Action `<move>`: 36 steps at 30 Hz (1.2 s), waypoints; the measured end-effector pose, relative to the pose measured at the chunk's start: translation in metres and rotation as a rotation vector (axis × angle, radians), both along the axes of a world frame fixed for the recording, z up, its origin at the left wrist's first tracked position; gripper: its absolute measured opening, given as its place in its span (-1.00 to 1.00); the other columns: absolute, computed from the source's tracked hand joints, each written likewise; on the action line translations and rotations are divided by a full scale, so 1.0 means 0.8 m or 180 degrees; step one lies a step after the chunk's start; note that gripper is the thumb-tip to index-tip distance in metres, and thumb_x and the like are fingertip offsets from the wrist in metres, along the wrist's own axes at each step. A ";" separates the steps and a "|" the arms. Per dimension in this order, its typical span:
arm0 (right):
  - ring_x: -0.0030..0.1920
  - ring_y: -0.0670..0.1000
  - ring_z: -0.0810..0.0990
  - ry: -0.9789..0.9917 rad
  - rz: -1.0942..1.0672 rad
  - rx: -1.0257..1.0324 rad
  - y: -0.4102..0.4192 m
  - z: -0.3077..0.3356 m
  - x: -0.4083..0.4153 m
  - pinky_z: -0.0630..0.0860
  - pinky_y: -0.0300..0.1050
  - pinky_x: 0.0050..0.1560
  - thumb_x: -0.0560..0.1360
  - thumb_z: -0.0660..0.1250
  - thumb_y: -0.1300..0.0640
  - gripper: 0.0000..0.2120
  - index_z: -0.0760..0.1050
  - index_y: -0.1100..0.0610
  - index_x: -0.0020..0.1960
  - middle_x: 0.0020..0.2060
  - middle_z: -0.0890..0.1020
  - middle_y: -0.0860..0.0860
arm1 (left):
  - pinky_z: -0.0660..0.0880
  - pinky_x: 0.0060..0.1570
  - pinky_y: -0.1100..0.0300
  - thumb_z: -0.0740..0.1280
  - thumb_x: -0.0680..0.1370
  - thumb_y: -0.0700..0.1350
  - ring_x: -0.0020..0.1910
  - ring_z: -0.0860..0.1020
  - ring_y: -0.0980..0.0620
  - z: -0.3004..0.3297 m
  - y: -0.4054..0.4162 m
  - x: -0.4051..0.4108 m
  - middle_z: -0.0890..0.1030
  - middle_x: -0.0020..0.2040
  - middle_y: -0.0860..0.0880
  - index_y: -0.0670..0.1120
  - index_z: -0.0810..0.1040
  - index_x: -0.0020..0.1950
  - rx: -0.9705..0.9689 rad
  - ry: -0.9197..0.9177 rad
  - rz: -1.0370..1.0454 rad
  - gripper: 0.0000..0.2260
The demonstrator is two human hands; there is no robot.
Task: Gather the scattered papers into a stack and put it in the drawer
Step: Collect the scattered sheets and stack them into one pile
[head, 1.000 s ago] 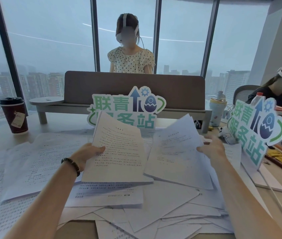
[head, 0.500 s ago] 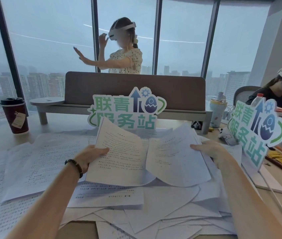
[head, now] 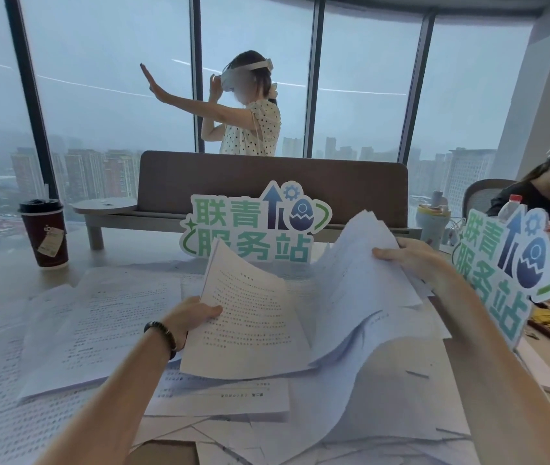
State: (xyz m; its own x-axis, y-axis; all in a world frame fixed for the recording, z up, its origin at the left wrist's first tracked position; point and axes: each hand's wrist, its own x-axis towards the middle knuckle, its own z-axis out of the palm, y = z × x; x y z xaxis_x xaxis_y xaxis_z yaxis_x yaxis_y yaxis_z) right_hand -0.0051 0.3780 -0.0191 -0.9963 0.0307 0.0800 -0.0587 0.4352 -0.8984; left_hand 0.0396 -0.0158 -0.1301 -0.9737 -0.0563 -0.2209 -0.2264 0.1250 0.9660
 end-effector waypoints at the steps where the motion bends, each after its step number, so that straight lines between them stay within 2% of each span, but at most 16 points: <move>1: 0.05 0.10 0.63 0.0056 0.0044 0.0034 -0.005 0.012 0.004 0.54 0.01 0.10 0.50 0.46 0.00 -0.63 0.55 0.12 0.24 0.09 0.63 0.04 | 0.58 0.06 -0.14 0.29 0.62 -0.23 0.08 0.63 -0.26 -0.001 0.002 0.000 0.65 0.15 -0.23 -0.18 0.53 0.27 -0.0008 0.0016 -0.0002 -0.77; 4: -0.01 0.04 0.65 0.0339 0.0321 0.0054 -0.023 0.040 0.019 0.53 -0.12 -0.07 0.51 0.43 -0.03 -0.65 0.55 0.09 0.24 0.04 0.65 0.00 | 0.60 0.05 -0.13 0.29 0.62 -0.23 0.05 0.65 -0.24 -0.001 0.004 0.001 0.67 0.11 -0.22 -0.19 0.54 0.27 0.0051 0.0043 -0.0039 -0.77; 6: -0.03 0.04 0.67 0.0399 0.0544 -0.0127 -0.034 0.052 0.026 0.56 -0.15 -0.11 0.51 0.42 -0.03 -0.63 0.54 0.10 0.25 0.06 0.67 0.03 | 0.58 0.09 -0.17 0.29 0.62 -0.20 0.07 0.64 -0.26 -0.001 0.004 0.001 0.66 0.13 -0.23 -0.21 0.54 0.28 0.0220 0.0066 -0.0035 -0.76; 9: -0.08 0.06 0.69 0.0301 0.0961 -0.0796 -0.044 0.057 0.033 0.62 -0.13 -0.15 0.53 0.39 0.06 -0.63 0.51 0.11 0.31 0.13 0.68 0.10 | 0.56 0.13 -0.17 0.28 0.63 -0.14 0.11 0.63 -0.27 0.002 0.006 0.005 0.65 0.15 -0.25 -0.19 0.52 0.29 0.0593 0.0086 -0.0019 -0.74; 12: -0.08 0.09 0.71 0.0153 0.1240 -0.1504 -0.051 0.035 0.033 0.65 -0.10 -0.17 0.50 0.38 0.22 -0.62 0.53 0.17 0.31 0.11 0.69 0.14 | 0.62 0.03 -0.08 0.28 0.63 -0.03 0.11 0.65 -0.24 0.006 0.007 0.007 0.66 0.17 -0.21 -0.13 0.52 0.31 0.0801 0.0109 -0.0090 -0.70; 15: 0.05 0.17 0.69 -0.0100 0.1330 -0.1825 -0.058 0.001 0.030 0.65 -0.01 -0.05 0.52 0.33 0.36 -0.63 0.52 0.21 0.32 0.16 0.66 0.20 | 0.55 0.20 -0.06 0.32 0.53 0.17 0.20 0.61 -0.18 0.010 0.007 0.008 0.63 0.24 -0.14 -0.08 0.51 0.35 0.0546 0.0246 -0.0074 -0.51; 18: -0.04 0.16 0.71 -0.0346 0.1033 -0.1806 -0.069 -0.024 0.025 0.67 -0.04 -0.18 0.53 0.28 0.41 -0.66 0.52 0.24 0.28 0.12 0.67 0.24 | 0.54 0.21 -0.05 0.40 0.40 0.25 0.19 0.60 -0.16 0.010 0.006 0.008 0.64 0.21 -0.14 -0.11 0.52 0.35 0.0600 0.0333 0.0031 -0.36; 21: -0.07 0.22 0.71 -0.0524 0.0636 -0.1519 -0.084 -0.048 0.019 0.68 0.05 -0.13 0.51 0.26 0.45 -0.71 0.54 0.34 0.21 0.02 0.70 0.26 | 0.47 0.31 -0.13 0.41 0.40 0.21 0.21 0.61 -0.18 0.011 0.009 0.010 0.65 0.22 -0.12 -0.07 0.53 0.34 0.0901 0.0403 -0.0016 -0.41; 24: -0.11 0.24 0.71 -0.0567 0.0216 -0.1176 -0.097 -0.076 0.015 0.65 0.12 -0.02 0.49 0.30 0.44 -0.78 0.58 0.39 0.11 -0.08 0.71 0.26 | 0.49 0.28 -0.13 0.36 0.50 0.11 0.19 0.62 -0.19 0.012 0.014 0.011 0.65 0.21 -0.13 -0.06 0.55 0.31 0.1103 0.0467 -0.0200 -0.56; 26: -0.06 0.26 0.71 -0.0559 0.0064 -0.1135 -0.105 -0.094 0.014 0.63 0.17 0.07 0.49 0.35 0.39 -0.84 0.61 0.37 0.06 -0.07 0.72 0.25 | 0.50 0.24 -0.19 0.36 0.54 0.03 0.18 0.62 -0.22 0.011 0.018 0.013 0.64 0.22 -0.18 -0.08 0.56 0.30 0.1219 0.0455 -0.0288 -0.63; 28: -0.04 0.23 0.71 -0.0557 0.0023 -0.1170 -0.114 -0.107 0.016 0.61 0.21 0.12 0.52 0.40 0.28 -0.87 0.63 0.30 0.04 -0.06 0.73 0.20 | 0.46 0.27 -0.25 0.38 0.53 -0.04 0.20 0.61 -0.25 0.010 0.022 0.015 0.62 0.24 -0.21 -0.12 0.54 0.32 0.1224 0.0454 -0.0366 -0.62; 32: 0.05 0.24 0.69 -0.0786 0.0233 -0.1569 -0.122 -0.118 0.019 0.59 0.21 0.15 0.60 0.33 0.21 -0.83 0.62 0.26 0.12 0.03 0.71 0.19 | 0.48 0.24 -0.29 0.35 0.55 -0.17 0.18 0.61 -0.29 0.009 0.025 0.017 0.63 0.20 -0.26 -0.19 0.50 0.33 0.1111 0.0385 -0.0460 -0.65; 34: 0.02 0.26 0.69 -0.0873 0.0353 -0.1716 -0.125 -0.115 0.024 0.63 0.17 0.04 0.59 0.29 0.28 -0.82 0.61 0.28 0.14 0.02 0.71 0.22 | 0.56 0.13 -0.24 0.33 0.57 -0.23 0.13 0.63 -0.29 0.013 0.028 0.020 0.65 0.16 -0.25 -0.19 0.50 0.32 0.1084 0.0375 -0.0456 -0.69; 36: 0.00 0.24 0.70 -0.0695 0.0354 -0.1604 -0.131 -0.112 0.028 0.63 0.18 0.04 0.57 0.28 0.36 -0.77 0.58 0.28 0.19 0.01 0.72 0.19 | 0.61 0.05 -0.17 0.32 0.57 -0.26 0.11 0.65 -0.27 0.016 0.033 0.023 0.66 0.14 -0.24 -0.18 0.51 0.29 0.1063 0.0420 -0.0462 -0.71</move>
State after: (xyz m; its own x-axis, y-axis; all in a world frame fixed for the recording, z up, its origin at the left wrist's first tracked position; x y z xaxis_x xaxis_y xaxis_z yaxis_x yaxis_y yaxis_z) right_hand 0.0169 0.2732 -0.1088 -0.9875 -0.0945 -0.1258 0.1309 -0.0493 -0.9902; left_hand 0.0583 0.0105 -0.1176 -0.9875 0.1381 -0.0759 -0.1003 -0.1798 0.9786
